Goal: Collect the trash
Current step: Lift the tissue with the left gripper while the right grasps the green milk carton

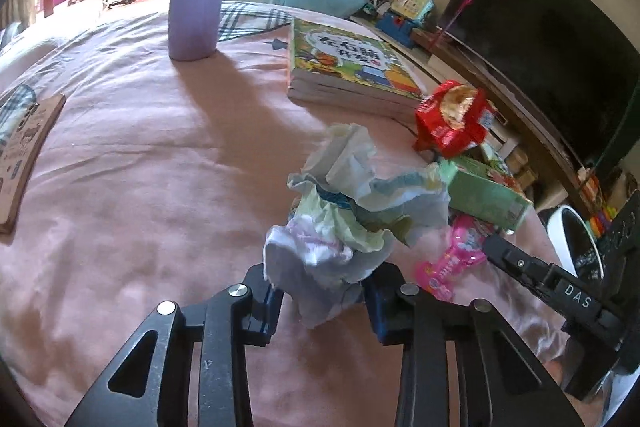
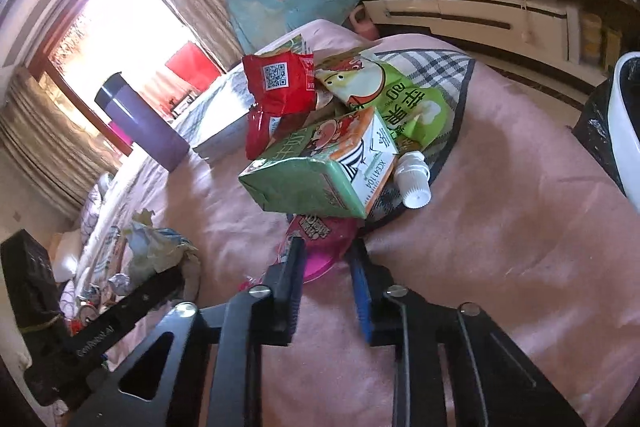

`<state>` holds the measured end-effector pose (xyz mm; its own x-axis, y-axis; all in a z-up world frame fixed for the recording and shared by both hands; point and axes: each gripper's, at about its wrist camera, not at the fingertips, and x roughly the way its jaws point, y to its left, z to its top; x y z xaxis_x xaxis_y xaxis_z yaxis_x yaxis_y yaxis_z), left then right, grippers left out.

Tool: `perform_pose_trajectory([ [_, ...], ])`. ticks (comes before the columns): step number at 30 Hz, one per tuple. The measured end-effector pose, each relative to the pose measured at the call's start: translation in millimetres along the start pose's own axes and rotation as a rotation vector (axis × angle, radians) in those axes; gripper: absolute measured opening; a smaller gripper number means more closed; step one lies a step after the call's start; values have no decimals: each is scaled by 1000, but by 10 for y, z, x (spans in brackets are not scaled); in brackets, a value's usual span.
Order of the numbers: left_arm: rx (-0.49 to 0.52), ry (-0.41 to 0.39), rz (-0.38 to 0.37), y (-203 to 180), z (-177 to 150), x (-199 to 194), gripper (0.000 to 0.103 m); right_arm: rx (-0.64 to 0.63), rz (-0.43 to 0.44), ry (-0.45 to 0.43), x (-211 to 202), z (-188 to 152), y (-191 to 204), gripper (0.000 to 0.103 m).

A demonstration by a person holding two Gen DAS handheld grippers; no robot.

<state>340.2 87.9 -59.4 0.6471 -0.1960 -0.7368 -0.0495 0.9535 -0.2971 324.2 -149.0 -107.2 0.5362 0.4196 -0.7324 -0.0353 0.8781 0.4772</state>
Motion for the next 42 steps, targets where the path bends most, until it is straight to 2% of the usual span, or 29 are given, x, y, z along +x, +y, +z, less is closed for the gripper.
perform_pose_trajectory([
  [1,3,-2,-5,-18,-17,-29,31,-1,10,-2,-21,-1,-6,14],
  [2,8,-4,-11,-39,-30,-47,30,-5,18,-4,-58,-9,-20,0],
  [9,22,-14,-36,-157,-175,-202,29,-25,60,5,-259,-132,-67,0],
  [10,19,-20,-36,-158,-186,-231,29,-25,74,14,-262,-135,-69,6],
  [14,1,-60,-19,-90,-214,-383,29,12,122,61,-174,-143,-71,10],
  [16,-15,-69,-15,-27,-235,-445,29,12,133,75,-120,-161,-5,27],
  [18,-26,-73,-12,36,-249,-489,29,22,143,89,-26,-179,68,36],
  [26,-52,-55,-20,155,-330,-523,29,67,123,72,253,-97,292,36],
  [27,-51,-54,-23,154,-331,-527,29,63,112,70,264,-95,310,30],
  [28,-50,-53,-26,148,-339,-536,29,57,93,68,275,-94,330,15],
  [29,-47,-54,-27,144,-344,-544,29,55,86,73,281,-97,334,4],
  [30,-43,-54,-30,134,-346,-546,29,61,92,81,284,-113,311,0],
  [36,-39,-57,-40,116,-365,-545,29,34,127,79,25,-230,198,0],
  [38,-44,-63,-40,119,-377,-562,29,19,135,67,-67,-219,185,7],
  [42,-50,-64,-36,157,-407,-597,29,-110,99,40,-150,-95,347,7],
])
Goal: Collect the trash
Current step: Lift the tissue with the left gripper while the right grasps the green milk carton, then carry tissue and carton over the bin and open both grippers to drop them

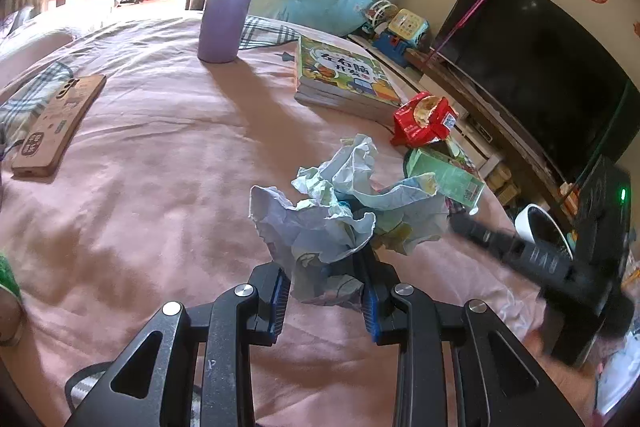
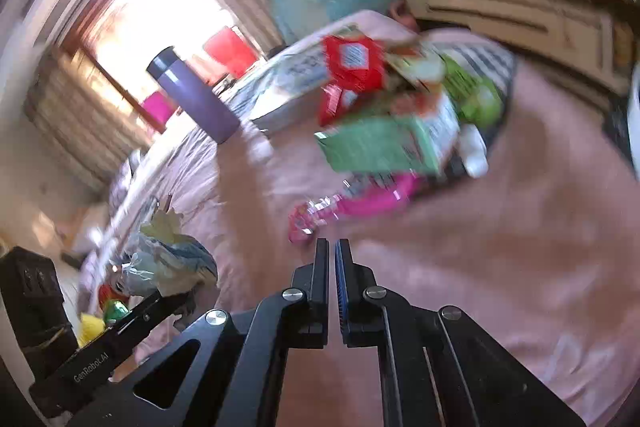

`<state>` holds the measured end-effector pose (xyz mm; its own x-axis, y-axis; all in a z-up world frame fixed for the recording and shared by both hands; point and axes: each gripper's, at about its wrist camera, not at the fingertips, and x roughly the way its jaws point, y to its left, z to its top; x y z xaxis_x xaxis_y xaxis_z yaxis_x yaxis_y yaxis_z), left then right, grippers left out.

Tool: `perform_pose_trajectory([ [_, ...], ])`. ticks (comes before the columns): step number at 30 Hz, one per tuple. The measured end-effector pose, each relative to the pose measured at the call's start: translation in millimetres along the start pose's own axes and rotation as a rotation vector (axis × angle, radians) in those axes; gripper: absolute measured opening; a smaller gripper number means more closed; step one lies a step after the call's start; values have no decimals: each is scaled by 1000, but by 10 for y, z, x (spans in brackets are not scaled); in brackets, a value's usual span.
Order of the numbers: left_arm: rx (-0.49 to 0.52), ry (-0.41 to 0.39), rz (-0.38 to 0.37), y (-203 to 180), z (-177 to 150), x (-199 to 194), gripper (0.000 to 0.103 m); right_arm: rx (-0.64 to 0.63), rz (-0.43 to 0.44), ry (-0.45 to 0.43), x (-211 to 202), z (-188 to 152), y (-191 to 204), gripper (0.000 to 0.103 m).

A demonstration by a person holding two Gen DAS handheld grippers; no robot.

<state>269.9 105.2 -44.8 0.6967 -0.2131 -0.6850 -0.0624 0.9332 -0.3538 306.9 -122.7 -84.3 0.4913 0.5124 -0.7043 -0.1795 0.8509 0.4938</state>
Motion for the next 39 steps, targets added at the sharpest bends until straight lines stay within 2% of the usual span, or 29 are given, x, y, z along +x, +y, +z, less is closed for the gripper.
perform_pose_trajectory([
  [2,-9,-1,3,34,-12,-29,29,-24,-25,-22,-39,146,2,8],
  [3,-10,0,3,39,-15,-38,29,-52,-53,-38,-54,207,13,22],
  [4,-11,2,4,51,-19,-41,29,-88,-81,-50,-65,257,23,50],
  [6,-12,8,6,62,-21,-40,29,-213,-125,-70,-96,354,76,74],
  [8,-12,15,7,58,-25,-18,29,-333,-157,-82,-109,423,115,75],
  [10,-7,27,-11,39,-28,20,29,-418,-151,-56,-51,539,74,82],
  [14,-5,41,-14,-9,-25,97,29,-519,-142,66,241,745,-66,82],
  [17,-12,51,-14,-10,-21,152,29,-559,-97,137,403,770,-95,81],
  [19,-14,55,-13,-20,-20,177,29,-567,-95,177,474,732,-103,73],
  [20,-15,58,-13,-27,-17,190,29,-587,-125,179,491,686,-86,69],
  [21,-15,60,-14,-36,-18,195,29,-604,-151,163,475,657,-73,59],
  [22,-15,62,-16,-47,-17,201,29,-603,-157,148,444,621,-66,54],
  [32,39,49,-69,-359,-48,95,29,-286,-57,41,-263,291,-350,51],
  [39,124,76,-137,-821,-168,80,29,-163,-45,-40,-795,24,-600,50],
])
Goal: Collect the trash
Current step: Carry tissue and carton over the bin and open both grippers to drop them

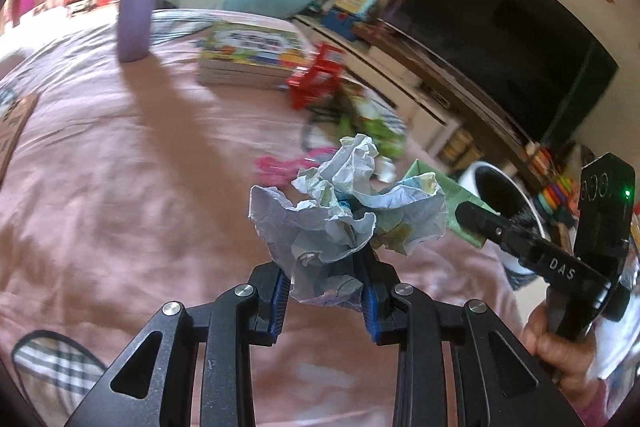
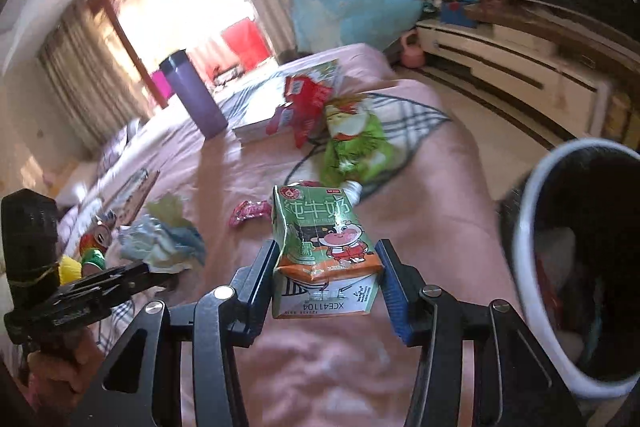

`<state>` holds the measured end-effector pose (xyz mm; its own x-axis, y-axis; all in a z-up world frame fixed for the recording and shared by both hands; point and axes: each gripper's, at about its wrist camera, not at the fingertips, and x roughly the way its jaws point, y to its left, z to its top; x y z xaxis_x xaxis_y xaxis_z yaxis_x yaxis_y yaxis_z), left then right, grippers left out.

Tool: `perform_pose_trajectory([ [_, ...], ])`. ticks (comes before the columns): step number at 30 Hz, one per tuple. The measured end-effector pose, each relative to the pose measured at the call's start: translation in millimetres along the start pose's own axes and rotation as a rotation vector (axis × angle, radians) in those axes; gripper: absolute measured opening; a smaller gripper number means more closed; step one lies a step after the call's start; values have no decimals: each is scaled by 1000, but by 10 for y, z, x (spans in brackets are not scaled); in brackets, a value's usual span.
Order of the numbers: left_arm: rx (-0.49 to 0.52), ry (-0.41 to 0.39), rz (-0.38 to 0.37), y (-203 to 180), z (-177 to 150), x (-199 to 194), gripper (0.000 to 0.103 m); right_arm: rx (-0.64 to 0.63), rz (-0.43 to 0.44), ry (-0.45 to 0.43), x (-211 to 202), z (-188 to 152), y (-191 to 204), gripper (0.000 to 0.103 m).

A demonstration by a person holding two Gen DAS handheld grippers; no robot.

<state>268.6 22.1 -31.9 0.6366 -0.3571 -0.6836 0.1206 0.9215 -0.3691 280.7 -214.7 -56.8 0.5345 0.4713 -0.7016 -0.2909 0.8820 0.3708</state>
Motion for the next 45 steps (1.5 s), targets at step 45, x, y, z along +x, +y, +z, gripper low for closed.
perform_pose_trajectory([
  [45,362,124,-129,-2181,415,1340,20,259,-226,-211,-1286,-168,-1705,50],
])
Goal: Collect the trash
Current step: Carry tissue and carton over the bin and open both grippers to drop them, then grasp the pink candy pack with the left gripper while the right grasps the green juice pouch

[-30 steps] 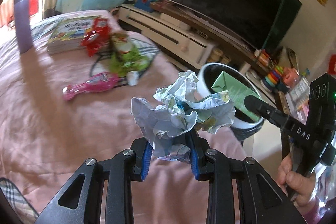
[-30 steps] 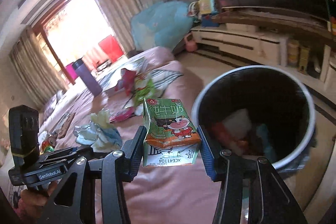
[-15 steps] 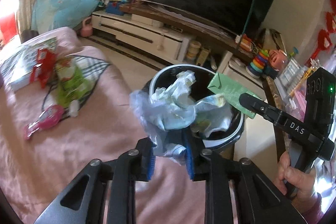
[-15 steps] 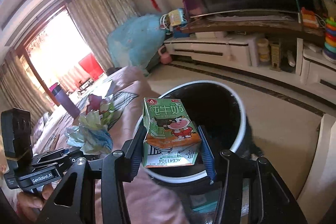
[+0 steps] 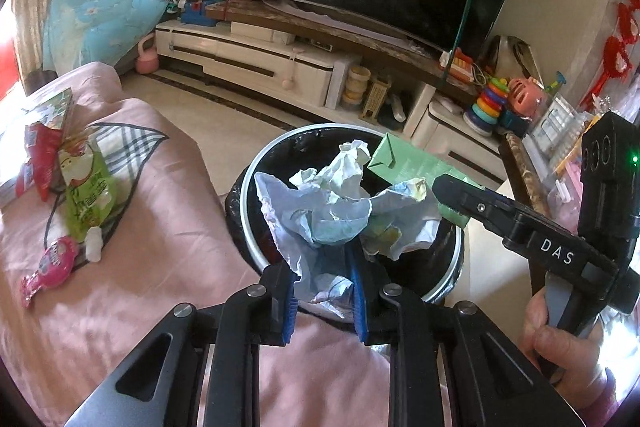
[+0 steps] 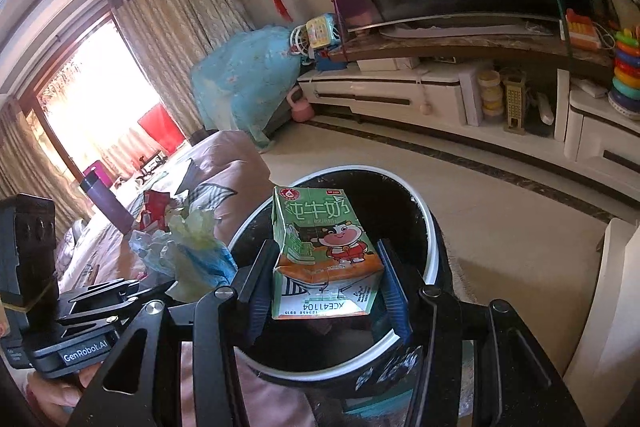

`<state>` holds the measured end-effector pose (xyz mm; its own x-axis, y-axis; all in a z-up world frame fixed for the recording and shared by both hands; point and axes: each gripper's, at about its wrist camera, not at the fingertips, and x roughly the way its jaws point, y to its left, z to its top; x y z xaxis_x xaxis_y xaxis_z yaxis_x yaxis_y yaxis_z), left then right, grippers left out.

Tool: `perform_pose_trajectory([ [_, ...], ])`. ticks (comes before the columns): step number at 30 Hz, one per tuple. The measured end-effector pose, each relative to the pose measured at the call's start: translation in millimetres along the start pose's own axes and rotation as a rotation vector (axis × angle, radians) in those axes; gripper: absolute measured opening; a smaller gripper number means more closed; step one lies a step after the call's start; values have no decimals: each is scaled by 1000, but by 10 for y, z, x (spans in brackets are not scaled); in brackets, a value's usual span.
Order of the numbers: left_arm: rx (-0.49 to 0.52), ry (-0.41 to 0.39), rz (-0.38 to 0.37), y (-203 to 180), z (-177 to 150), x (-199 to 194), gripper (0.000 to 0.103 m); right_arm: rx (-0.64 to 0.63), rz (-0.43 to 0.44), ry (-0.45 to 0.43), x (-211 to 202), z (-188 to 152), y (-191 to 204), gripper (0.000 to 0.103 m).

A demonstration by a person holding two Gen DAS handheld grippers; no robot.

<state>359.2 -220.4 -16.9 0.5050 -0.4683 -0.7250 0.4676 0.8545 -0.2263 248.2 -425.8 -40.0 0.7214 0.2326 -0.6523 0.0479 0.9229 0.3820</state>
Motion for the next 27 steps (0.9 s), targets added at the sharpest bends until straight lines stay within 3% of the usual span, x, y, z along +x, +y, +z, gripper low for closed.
perform_pose_trajectory([
  [7,-8,18,-3,-17,64,149,21,10,-1,20,75,25,-73,50],
  [10,-20,26,-3,-3,93,189,32,14,5,26,99,44,-86,50],
  [12,-26,21,2,5,105,188,50,12,8,27,106,65,-95,52],
  [14,-28,11,8,22,93,157,54,11,9,27,105,76,-95,53],
  [17,-34,3,12,61,44,89,57,16,18,20,74,71,-91,60],
  [21,-35,-20,47,137,-91,-63,69,23,24,11,24,34,-40,70],
  [27,-78,-42,92,335,-387,-348,76,18,59,-4,-37,-39,172,93],
])
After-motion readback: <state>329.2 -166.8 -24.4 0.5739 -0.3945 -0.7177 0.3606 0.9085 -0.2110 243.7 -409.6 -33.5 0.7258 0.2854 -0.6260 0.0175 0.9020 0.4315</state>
